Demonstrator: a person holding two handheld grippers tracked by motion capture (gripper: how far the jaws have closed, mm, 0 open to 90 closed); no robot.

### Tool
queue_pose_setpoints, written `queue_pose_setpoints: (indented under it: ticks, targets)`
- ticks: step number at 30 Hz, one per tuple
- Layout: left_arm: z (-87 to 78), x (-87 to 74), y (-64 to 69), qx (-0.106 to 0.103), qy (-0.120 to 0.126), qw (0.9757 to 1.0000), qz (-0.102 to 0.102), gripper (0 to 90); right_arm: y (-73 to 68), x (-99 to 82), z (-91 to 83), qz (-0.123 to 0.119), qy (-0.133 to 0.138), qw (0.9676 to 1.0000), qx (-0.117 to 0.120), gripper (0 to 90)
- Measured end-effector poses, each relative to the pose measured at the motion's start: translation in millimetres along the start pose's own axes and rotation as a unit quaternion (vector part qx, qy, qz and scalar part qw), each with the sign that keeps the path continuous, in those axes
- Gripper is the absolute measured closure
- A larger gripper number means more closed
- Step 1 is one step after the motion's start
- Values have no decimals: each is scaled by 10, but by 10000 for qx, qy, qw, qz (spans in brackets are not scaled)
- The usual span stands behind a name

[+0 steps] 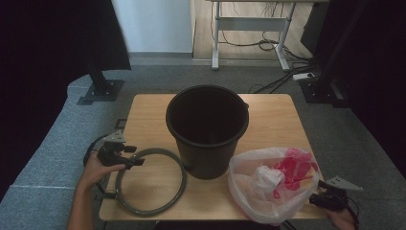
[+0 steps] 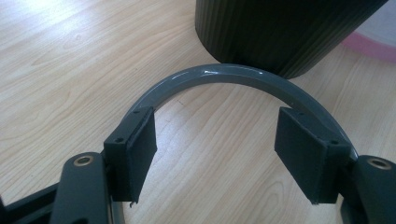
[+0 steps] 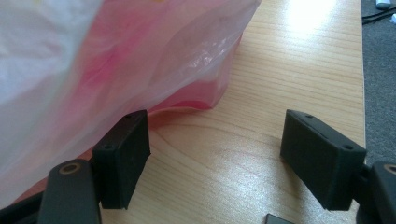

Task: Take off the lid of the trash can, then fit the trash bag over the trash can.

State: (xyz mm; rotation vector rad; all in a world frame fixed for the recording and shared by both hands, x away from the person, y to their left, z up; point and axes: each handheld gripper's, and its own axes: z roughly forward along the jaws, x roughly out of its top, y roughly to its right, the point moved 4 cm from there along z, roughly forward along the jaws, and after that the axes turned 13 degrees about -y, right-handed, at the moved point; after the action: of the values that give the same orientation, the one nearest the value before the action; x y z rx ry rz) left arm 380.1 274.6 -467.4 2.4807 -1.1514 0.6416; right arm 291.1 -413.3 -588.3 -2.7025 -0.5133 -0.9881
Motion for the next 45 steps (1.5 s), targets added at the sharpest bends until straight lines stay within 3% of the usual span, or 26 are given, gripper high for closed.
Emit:
queue_pose_setpoints:
  ticks: [17, 22, 31, 36, 45]
  targets:
    - [34, 10, 21, 154, -100, 9998, 111, 282, 22, 1, -18, 78, 62, 9999, 14, 225]
    - [59, 23, 26, 157, -145, 9996, 166, 285, 51, -8, -78, 168, 141, 9996, 152, 219]
    - [85, 12, 13, 198, -230, 9994, 163, 287, 74, -3, -96, 195, 167, 9995, 179, 216]
    - [102, 2, 12, 201, -276, 9993, 160, 288, 125, -21, -176, 267, 255, 9992, 120, 214]
    - [78, 19, 16, 213, -238, 9993, 196, 288, 94, 44, -398, 226, 501, 9981, 261, 214]
